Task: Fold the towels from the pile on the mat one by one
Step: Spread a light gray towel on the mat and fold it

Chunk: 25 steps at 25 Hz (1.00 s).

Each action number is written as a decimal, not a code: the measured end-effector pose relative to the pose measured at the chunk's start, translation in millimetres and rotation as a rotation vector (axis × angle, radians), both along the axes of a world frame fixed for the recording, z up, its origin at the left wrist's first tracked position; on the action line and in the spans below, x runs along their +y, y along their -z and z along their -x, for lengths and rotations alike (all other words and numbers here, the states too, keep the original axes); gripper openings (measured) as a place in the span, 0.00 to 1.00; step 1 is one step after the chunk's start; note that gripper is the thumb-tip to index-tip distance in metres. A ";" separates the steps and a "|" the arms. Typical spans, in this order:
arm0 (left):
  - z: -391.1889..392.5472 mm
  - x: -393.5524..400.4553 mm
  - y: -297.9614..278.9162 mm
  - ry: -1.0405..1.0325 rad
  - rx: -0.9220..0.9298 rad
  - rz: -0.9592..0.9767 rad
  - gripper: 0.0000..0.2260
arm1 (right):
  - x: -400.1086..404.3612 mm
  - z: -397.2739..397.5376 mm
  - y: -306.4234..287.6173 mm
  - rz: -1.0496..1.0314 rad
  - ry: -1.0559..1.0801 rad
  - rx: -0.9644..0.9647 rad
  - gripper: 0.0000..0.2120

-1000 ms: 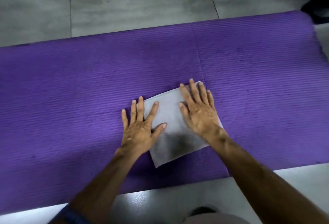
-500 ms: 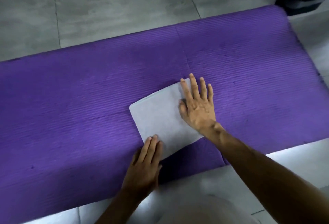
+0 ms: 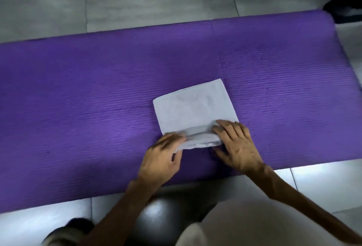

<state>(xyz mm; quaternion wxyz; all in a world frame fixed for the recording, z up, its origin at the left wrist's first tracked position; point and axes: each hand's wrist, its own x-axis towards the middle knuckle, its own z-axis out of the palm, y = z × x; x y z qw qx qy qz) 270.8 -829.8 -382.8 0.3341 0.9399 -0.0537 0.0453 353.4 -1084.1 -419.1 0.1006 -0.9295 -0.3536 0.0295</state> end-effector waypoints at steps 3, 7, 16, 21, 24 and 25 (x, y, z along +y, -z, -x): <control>-18.0 20.3 -55.0 -0.071 0.054 0.239 0.12 | -0.7 -10.2 -30.8 -0.146 0.067 -0.001 0.21; -36.9 46.0 -115.2 -0.198 0.043 0.580 0.08 | 7.8 -30.9 -120.1 -0.674 0.343 0.398 0.17; -24.1 76.0 -4.4 -0.529 0.164 0.175 0.15 | 66.7 -73.9 -57.5 -0.389 0.789 0.398 0.24; 40.5 17.1 38.6 -0.057 0.265 -0.373 0.25 | 90.2 36.1 -10.7 -0.044 0.126 0.106 0.24; 47.2 12.6 41.9 -0.088 0.345 -0.527 0.31 | 48.3 49.8 -8.6 0.103 0.081 0.054 0.19; 46.0 10.9 38.7 -0.083 0.341 -0.557 0.33 | 35.6 47.4 -19.9 0.131 0.177 0.010 0.17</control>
